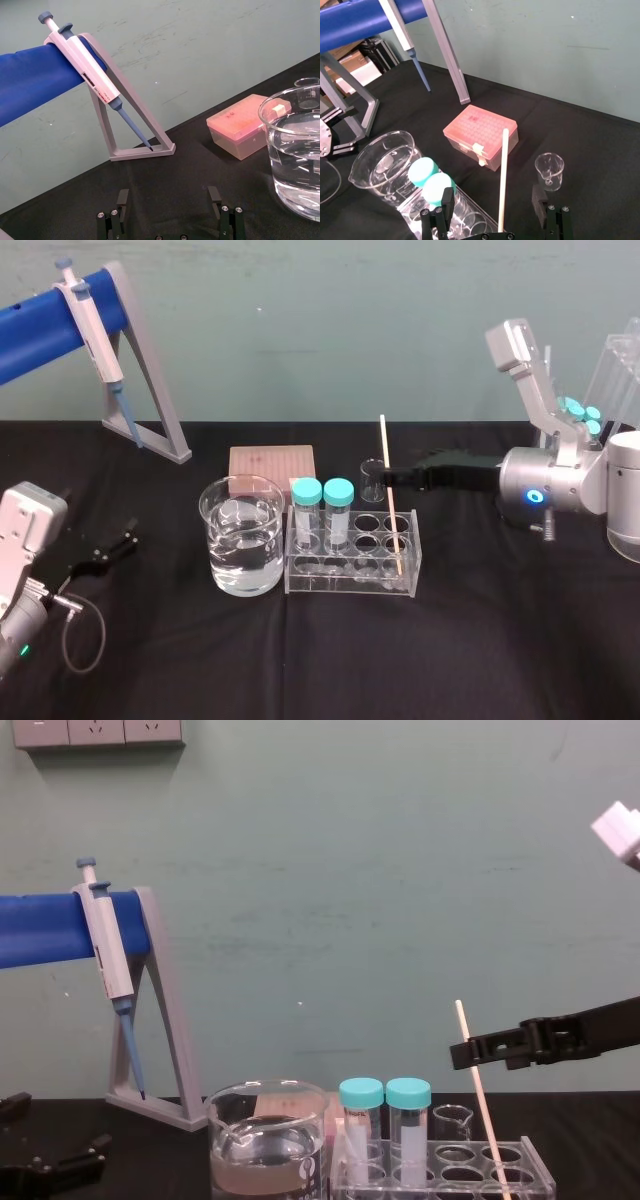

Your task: Hold the thermometer with one hand and immerse one end into the beaker, then reinsert it into the test tube rack.

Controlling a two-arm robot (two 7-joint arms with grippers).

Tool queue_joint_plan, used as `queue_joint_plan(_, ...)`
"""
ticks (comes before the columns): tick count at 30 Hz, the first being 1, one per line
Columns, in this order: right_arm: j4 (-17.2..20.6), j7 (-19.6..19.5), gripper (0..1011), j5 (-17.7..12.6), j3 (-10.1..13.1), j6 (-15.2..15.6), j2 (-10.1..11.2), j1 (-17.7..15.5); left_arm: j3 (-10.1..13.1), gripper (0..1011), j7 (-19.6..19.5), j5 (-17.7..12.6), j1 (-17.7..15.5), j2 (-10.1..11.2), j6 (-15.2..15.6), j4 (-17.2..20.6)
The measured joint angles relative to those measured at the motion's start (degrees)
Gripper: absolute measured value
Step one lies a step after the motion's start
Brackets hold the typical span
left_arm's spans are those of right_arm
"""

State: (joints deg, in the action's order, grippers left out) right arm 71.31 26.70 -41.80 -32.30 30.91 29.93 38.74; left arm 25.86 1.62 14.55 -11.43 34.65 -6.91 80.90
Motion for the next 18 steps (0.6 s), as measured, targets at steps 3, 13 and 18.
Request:
queue_joint_plan(3,-1.0,-0.1,1003,0.4,-0.5,-0.5,-0.7,0.6,0.0,1004,0.0,0.0,0.0,0.0,0.0,0.0)
queue_joint_plan(13,-3.9,-1.1,1003,1.8,-1.2,-1.8,-2.8,1.8,0.0,1004,0.0,0.0,0.0,0.0,0.0,0.0)
queue_joint_plan(18,-4.6,-1.8,1003,2.0,-0.8,-2.0,-3.5,1.9,0.0,1004,0.0,0.0,0.0,0.0,0.0,0.0)
